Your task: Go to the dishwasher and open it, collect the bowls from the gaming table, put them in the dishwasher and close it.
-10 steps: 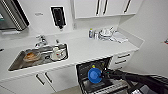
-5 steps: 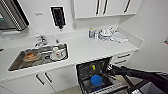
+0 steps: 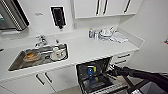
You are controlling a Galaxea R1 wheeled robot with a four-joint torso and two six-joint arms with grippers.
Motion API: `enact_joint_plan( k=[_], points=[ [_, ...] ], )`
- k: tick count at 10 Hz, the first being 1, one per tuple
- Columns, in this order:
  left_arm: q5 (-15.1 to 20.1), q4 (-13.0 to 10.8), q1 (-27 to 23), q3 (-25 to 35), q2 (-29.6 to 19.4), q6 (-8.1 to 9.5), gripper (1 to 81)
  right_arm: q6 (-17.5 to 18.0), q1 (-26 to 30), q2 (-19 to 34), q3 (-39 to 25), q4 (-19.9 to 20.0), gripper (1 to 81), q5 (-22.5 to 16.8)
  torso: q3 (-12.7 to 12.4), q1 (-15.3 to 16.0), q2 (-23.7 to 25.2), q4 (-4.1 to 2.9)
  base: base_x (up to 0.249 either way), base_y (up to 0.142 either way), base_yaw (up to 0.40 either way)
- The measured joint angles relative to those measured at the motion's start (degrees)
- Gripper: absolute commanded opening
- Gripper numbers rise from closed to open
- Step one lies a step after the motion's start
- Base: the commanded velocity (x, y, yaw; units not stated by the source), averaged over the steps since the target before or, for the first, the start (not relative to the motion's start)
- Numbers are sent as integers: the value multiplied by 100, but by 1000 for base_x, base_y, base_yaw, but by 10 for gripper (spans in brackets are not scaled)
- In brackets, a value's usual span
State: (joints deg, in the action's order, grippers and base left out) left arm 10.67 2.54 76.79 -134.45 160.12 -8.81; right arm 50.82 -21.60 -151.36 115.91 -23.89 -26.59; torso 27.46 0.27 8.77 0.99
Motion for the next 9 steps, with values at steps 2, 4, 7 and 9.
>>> enact_joint_plan(
  k=[2, 4, 7, 9],
  points=[
    [-194, 0, -2, -2, -45, 0, 811, -22, -276, 336, -445, 44, 811, -17, 0, 0, 0, 0, 0, 0, 0],
    [-213, 0, 0, -11, -61, 0, 811, -63, -1106, 635, -629, 59, 811, -20, 0, 0, 0, -2, 0, 0, 0],
    [-238, 0, 0, -11, -94, 0, 811, -199, -2448, 972, -773, 59, 811, 319, -2, 0, 0, 0, 0, 0, 0],
    [-279, 2, 0, -13, -113, 0, 811, -306, -3018, 1075, -863, 61, 811, 664, -2, 0, 2, -2, 0, 0, 0]
  ],
)
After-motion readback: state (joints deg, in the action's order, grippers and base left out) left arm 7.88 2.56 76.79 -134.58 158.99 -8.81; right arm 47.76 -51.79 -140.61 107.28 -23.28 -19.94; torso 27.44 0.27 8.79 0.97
